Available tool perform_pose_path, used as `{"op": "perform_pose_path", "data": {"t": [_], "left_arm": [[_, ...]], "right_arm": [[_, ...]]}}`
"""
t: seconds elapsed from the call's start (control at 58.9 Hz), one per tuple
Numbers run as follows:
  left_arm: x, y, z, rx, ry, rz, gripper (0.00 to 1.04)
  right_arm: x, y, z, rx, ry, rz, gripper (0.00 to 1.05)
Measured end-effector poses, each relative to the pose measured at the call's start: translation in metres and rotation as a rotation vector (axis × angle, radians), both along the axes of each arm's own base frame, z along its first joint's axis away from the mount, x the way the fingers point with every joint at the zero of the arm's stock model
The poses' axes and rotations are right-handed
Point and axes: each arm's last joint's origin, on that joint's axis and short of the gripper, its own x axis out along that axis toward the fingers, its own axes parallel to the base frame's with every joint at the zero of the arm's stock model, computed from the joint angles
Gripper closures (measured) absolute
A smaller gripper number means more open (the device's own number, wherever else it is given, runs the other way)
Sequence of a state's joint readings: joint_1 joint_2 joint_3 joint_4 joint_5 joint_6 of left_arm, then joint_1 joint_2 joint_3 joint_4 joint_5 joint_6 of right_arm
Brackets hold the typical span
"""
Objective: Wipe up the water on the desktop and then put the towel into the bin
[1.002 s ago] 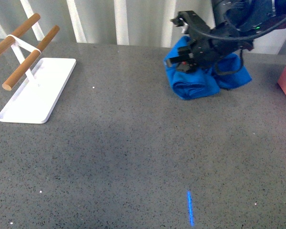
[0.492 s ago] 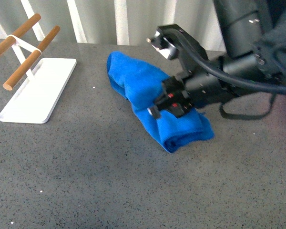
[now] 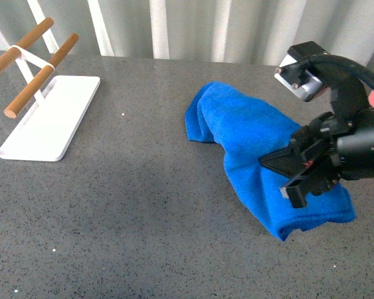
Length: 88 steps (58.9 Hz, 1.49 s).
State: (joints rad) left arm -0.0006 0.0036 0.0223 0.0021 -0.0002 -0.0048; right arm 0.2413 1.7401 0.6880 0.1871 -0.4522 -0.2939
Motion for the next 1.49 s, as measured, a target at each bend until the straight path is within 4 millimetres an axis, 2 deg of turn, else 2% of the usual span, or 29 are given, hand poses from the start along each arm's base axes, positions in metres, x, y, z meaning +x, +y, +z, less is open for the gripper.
{"op": "perform_pose_path", "data": {"t": [0.187,0.509,0.747,0.951,1.086,1.239,1.358,1.494], "left_arm": [[0.000,0.000,0.000,0.000,0.000,0.000,0.07],[0.000,0.000,0.000,0.000,0.000,0.000,0.07],[0.000,0.000,0.000,0.000,0.000,0.000,0.07],[0.000,0.000,0.000,0.000,0.000,0.000,0.07],[0.000,0.000,0.000,0.000,0.000,0.000,0.07],[0.000,0.000,0.000,0.000,0.000,0.000,0.07],[0.000,0.000,0.000,0.000,0.000,0.000,0.07],[0.000,0.000,0.000,0.000,0.000,0.000,0.07]], "right_arm": [[-0.005,-0.024,0.015,-0.011,-0.041,-0.022,1.00],[0.004,-0.082,0.010,-0.064,-0.043,-0.167,1.00],[0.024,-0.112,0.016,-0.100,-0.082,-0.253,1.00],[0.047,-0.120,0.030,-0.111,-0.147,-0.278,1.00],[0.069,-0.123,0.058,-0.116,-0.233,-0.290,1.00],[0.087,-0.129,0.107,-0.112,-0.343,-0.312,1.00],[0.084,-0.140,0.142,-0.102,-0.420,-0.336,1.00],[0.071,-0.159,0.180,-0.104,-0.507,-0.379,1.00]]}}
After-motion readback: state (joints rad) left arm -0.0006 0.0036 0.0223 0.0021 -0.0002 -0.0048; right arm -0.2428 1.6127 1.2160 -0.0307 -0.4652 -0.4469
